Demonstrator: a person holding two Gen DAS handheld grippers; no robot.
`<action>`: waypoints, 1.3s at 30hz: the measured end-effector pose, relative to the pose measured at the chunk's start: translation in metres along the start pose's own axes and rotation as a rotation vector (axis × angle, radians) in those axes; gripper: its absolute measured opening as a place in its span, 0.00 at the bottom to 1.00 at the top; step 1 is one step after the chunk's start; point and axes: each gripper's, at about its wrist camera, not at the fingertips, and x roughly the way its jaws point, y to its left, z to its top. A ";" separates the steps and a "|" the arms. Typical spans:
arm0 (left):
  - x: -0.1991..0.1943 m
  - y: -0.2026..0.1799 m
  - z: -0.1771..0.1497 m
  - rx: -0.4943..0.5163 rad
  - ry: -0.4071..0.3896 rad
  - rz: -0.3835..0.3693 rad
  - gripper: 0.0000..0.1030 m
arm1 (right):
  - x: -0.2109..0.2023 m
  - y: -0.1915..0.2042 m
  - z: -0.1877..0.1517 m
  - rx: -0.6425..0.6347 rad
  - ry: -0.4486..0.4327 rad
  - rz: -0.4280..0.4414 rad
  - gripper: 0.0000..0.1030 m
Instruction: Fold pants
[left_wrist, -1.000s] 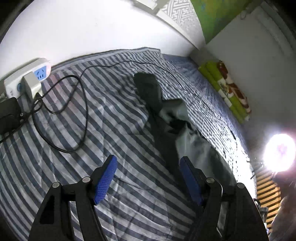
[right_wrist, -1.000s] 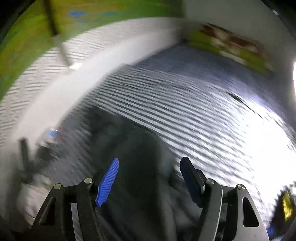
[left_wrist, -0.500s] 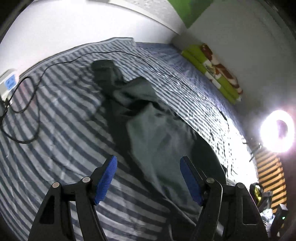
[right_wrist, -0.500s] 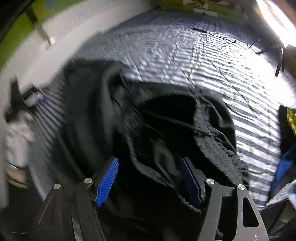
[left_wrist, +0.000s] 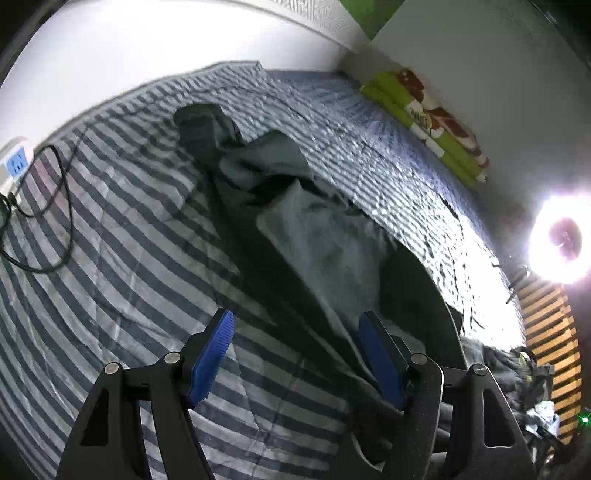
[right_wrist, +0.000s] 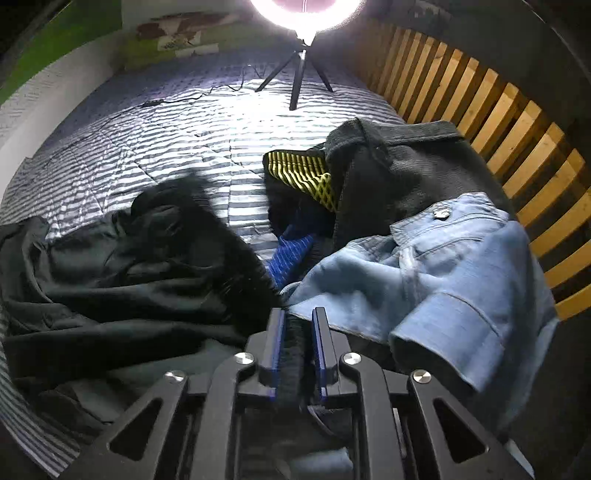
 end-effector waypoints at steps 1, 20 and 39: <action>0.003 -0.002 -0.003 0.006 0.020 -0.012 0.71 | -0.009 0.008 -0.002 -0.022 -0.024 0.016 0.26; -0.025 0.047 -0.009 -0.011 0.027 0.047 0.72 | -0.022 0.467 -0.085 -0.729 0.112 0.641 0.42; -0.059 0.088 0.015 -0.109 -0.077 0.053 0.79 | -0.123 0.462 -0.023 -0.679 0.069 1.038 0.02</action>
